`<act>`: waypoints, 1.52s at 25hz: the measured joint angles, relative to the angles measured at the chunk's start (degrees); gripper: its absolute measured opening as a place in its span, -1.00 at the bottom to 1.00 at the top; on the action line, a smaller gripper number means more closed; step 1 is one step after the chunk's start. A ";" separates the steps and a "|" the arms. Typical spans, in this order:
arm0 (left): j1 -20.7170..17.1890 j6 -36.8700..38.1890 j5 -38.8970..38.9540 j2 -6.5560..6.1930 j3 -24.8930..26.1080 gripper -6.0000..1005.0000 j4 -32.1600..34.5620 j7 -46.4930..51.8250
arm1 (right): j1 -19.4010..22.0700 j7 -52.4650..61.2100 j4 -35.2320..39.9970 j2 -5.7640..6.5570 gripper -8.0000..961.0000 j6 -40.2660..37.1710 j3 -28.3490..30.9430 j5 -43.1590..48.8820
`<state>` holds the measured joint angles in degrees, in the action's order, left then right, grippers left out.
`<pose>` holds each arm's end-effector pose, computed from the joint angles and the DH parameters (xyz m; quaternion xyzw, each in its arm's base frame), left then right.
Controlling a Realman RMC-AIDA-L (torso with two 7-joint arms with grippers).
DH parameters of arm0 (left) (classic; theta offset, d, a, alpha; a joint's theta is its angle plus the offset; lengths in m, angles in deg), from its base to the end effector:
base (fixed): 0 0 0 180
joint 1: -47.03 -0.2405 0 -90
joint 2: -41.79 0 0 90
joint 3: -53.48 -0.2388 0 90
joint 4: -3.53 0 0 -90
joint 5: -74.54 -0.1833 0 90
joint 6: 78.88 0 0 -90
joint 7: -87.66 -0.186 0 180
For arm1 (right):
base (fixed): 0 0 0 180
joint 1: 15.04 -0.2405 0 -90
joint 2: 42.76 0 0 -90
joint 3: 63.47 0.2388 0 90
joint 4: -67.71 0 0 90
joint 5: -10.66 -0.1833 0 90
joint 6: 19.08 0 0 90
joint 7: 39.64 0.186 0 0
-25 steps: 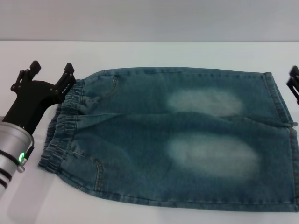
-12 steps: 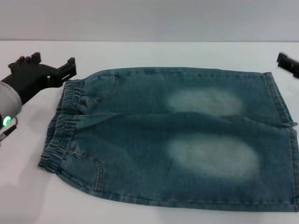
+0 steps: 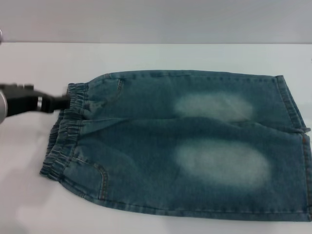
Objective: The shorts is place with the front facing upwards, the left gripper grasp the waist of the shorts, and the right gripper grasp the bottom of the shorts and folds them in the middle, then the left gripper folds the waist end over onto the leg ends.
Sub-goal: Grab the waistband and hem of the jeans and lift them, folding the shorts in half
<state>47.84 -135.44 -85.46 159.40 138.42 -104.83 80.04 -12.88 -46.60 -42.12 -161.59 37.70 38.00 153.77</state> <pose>-0.2126 0.3143 0.0357 -0.8007 -0.3836 -0.0131 0.4599 0.2247 0.3146 0.0894 -0.7193 0.4904 0.1445 0.4704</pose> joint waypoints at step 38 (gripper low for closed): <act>6.96 -25.01 2.07 0.42 3.13 0.57 8.23 1.40 | 0.92 2.07 -0.84 -0.09 0.72 22.20 10.77 -5.79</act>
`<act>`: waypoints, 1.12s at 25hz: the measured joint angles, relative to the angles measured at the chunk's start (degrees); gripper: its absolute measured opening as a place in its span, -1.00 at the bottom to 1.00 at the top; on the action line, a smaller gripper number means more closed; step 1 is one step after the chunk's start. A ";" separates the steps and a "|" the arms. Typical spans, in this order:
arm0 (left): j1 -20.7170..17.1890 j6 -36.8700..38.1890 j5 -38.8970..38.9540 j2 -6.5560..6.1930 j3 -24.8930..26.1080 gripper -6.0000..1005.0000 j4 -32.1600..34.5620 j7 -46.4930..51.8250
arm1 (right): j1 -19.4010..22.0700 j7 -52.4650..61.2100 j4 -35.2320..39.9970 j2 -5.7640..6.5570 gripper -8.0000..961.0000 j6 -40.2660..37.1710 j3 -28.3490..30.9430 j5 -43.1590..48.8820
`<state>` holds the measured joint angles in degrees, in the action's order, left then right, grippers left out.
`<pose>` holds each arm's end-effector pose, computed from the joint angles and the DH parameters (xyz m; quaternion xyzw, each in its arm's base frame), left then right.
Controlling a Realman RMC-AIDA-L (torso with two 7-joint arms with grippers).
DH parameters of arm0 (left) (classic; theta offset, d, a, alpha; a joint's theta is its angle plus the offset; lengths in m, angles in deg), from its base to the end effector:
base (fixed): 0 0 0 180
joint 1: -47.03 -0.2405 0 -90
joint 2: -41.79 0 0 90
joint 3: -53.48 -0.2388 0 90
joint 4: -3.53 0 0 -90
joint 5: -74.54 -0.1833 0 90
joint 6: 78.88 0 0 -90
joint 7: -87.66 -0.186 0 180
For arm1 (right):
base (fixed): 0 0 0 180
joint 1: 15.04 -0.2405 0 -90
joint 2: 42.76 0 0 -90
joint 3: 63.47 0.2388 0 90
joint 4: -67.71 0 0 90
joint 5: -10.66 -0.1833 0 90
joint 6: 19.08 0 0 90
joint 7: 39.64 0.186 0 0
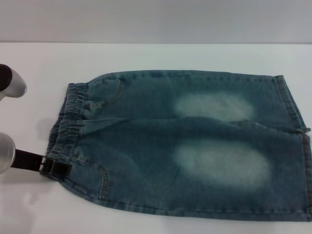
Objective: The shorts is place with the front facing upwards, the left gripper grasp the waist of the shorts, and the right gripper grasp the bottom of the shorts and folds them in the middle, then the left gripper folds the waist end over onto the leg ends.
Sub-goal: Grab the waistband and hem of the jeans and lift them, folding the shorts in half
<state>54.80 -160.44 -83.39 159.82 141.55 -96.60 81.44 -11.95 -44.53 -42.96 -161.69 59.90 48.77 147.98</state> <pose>-0.2556 0.2719 -0.0012 -0.7922 -0.4969 0.1435 0.3240 0.2568 0.2668 0.0849 -0.6868 0.6108 0.0882 0.3841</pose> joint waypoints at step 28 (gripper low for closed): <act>3.14 1.79 -0.19 0.00 -2.07 0.53 5.60 -0.27 | -0.54 -0.46 -0.48 -0.08 0.72 -0.05 -1.33 0.32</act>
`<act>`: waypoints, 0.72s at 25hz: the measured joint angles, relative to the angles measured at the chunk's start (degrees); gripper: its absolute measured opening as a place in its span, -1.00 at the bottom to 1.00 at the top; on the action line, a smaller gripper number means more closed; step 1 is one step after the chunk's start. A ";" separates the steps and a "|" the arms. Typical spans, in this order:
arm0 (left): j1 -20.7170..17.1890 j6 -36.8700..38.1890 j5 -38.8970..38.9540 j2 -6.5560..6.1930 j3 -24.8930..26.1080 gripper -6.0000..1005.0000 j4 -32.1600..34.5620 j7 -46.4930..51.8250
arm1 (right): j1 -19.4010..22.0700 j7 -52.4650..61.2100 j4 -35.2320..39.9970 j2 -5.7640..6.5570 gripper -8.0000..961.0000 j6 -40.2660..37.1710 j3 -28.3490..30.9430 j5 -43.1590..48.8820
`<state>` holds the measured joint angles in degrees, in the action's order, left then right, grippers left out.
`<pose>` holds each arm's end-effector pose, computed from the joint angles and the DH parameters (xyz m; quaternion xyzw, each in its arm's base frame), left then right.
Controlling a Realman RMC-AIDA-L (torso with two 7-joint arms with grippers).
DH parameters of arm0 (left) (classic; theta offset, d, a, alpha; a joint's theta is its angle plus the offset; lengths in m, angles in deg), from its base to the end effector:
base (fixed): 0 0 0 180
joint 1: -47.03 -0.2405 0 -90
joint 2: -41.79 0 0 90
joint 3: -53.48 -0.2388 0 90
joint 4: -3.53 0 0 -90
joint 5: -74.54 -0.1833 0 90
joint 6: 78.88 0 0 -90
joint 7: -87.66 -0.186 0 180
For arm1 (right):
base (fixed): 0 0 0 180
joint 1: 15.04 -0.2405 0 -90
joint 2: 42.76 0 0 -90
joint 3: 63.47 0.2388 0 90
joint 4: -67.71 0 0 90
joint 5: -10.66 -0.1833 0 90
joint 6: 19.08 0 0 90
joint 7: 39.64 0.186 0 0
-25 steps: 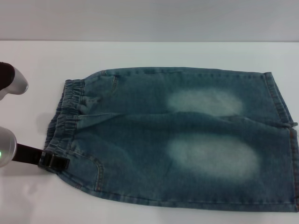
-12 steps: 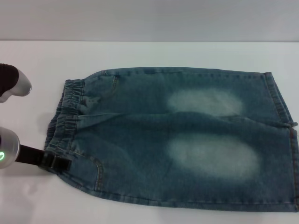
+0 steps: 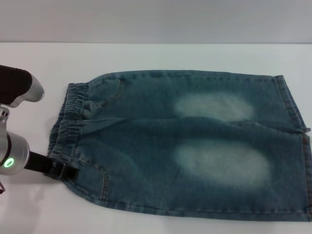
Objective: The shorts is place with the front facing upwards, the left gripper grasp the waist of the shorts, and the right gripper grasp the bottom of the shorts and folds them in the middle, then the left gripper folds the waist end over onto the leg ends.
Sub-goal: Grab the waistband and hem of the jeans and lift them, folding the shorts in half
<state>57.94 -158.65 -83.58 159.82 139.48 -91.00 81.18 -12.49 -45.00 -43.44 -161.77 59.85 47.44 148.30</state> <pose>-0.2578 0.2776 -0.0174 -0.8018 -0.4867 0.1617 0.3068 0.2500 0.2693 0.0805 -0.7000 0.5987 0.0848 0.3799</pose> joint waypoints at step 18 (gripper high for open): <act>1.23 -0.27 0.26 -0.09 0.32 0.09 1.02 0.14 | -0.07 0.00 -0.30 0.09 0.72 0.57 -0.01 -0.20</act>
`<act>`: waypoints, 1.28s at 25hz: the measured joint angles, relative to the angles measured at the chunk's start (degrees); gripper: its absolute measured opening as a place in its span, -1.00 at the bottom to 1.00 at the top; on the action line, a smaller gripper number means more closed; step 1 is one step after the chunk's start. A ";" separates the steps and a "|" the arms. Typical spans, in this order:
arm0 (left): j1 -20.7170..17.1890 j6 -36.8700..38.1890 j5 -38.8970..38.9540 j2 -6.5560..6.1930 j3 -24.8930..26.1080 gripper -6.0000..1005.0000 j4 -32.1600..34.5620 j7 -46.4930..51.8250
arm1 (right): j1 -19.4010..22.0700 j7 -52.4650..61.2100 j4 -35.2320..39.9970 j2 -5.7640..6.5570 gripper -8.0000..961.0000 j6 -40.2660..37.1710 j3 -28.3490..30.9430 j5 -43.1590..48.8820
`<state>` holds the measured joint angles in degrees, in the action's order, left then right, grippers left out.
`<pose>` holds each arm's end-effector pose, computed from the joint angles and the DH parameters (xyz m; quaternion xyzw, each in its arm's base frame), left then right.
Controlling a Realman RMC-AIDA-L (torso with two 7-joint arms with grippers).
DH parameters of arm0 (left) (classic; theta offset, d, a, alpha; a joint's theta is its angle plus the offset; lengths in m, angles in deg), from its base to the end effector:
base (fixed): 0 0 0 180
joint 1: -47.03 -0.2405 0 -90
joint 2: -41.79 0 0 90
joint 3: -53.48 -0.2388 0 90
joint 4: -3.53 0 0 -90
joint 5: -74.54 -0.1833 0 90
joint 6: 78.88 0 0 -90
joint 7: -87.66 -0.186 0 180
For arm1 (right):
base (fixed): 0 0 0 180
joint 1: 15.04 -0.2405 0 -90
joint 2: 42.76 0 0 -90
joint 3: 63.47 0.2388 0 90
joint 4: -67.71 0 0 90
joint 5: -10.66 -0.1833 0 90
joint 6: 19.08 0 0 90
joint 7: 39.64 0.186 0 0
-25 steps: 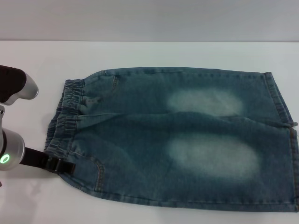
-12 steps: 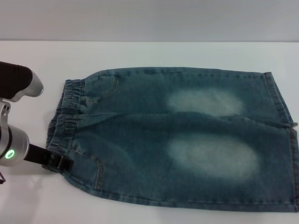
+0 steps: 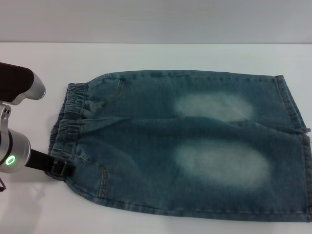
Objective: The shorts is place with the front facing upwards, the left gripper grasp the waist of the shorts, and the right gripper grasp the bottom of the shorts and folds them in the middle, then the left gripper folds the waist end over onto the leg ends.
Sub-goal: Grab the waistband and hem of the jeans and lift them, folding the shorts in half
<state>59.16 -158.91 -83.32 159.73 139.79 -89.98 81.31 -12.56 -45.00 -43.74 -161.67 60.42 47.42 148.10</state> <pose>-0.2566 0.2808 -0.0182 -0.8024 -0.4869 0.1632 0.3040 0.2486 0.2685 0.0802 -0.7025 0.5978 0.0832 0.3770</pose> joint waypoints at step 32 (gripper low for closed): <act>2.57 -2.06 -0.35 0.09 -0.44 -0.57 -1.25 -0.07 | 4.56 0.42 0.75 -0.29 0.72 8.89 -4.77 0.68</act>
<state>61.74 -160.97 -83.67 159.82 139.35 -91.24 81.24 -8.00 -44.58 -42.99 -161.96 69.31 42.65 148.78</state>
